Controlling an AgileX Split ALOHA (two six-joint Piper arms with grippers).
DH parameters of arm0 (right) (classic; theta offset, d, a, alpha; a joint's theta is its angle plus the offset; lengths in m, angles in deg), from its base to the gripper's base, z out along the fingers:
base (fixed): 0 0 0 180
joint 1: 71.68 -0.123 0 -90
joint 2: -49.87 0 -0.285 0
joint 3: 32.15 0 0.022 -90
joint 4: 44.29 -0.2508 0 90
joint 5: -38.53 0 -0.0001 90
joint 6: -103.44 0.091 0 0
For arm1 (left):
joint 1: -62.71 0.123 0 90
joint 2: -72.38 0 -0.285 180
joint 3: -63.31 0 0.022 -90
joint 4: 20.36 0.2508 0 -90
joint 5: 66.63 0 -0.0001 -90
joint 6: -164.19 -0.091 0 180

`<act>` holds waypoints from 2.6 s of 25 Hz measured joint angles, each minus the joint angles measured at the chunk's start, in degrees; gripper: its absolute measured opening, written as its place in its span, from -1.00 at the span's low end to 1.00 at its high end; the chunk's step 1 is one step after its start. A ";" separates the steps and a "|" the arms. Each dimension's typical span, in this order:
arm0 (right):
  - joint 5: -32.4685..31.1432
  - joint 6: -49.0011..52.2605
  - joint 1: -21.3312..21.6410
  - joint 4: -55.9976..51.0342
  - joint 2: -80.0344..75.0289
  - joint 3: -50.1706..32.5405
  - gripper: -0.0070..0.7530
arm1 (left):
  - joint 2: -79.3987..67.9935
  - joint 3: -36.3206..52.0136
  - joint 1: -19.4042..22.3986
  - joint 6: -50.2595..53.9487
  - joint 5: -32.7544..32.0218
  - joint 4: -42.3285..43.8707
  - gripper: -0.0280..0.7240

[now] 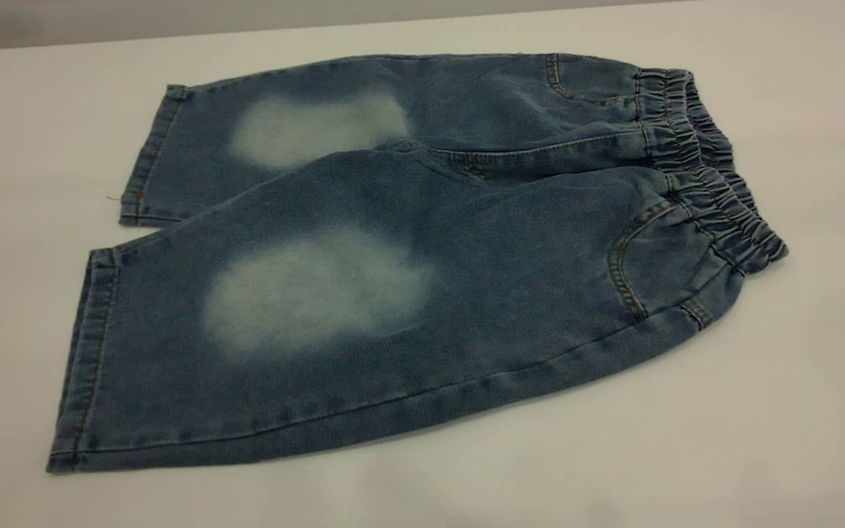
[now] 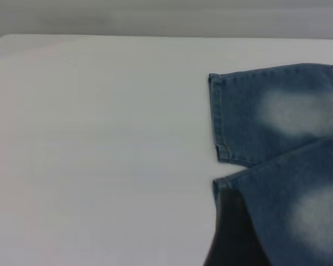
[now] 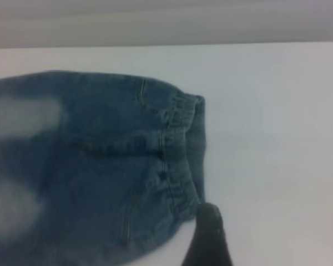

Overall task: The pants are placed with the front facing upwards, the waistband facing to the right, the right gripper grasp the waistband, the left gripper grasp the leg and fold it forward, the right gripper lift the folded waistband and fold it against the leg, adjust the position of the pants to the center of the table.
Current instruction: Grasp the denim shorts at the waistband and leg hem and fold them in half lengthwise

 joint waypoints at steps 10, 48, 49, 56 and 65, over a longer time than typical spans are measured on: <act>8.64 -3.83 0.00 -9.86 -21.99 3.58 0.28 | -26.81 -11.44 0.00 0.00 7.50 -2.82 0.18; 11.00 -23.20 11.68 -29.22 -66.28 10.25 0.28 | -53.60 -11.61 0.00 -10.54 33.40 -12.51 0.18; 11.00 -24.68 12.01 -30.57 -66.84 10.17 0.28 | -53.60 -11.61 0.00 -10.54 33.40 -12.51 0.18; 10.41 -38.21 12.01 -43.20 -72.96 6.54 0.28 | -53.60 -11.61 0.00 -10.54 32.19 -12.57 0.18; 9.78 -49.26 12.07 -50.75 -81.95 5.92 0.28 | -53.60 -11.61 0.00 -10.54 31.65 -12.57 0.18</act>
